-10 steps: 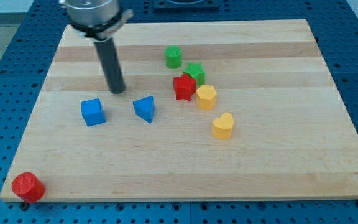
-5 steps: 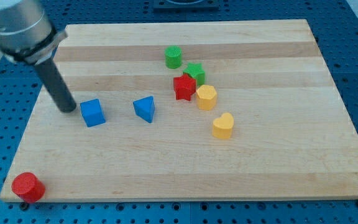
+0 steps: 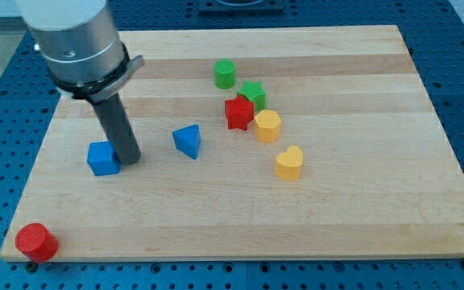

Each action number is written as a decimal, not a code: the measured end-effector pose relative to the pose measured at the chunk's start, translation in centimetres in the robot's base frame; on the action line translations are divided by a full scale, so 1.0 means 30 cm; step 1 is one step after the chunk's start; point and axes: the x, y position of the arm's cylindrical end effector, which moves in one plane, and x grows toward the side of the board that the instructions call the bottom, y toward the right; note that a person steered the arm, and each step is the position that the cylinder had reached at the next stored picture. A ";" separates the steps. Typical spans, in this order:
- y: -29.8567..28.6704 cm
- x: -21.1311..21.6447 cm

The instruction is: Push the blue cube close to the red circle

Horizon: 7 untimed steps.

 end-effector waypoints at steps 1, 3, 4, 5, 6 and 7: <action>-0.014 0.012; 0.048 -0.173; -0.013 -0.212; -0.113 -0.189; -0.178 -0.164; -0.180 -0.120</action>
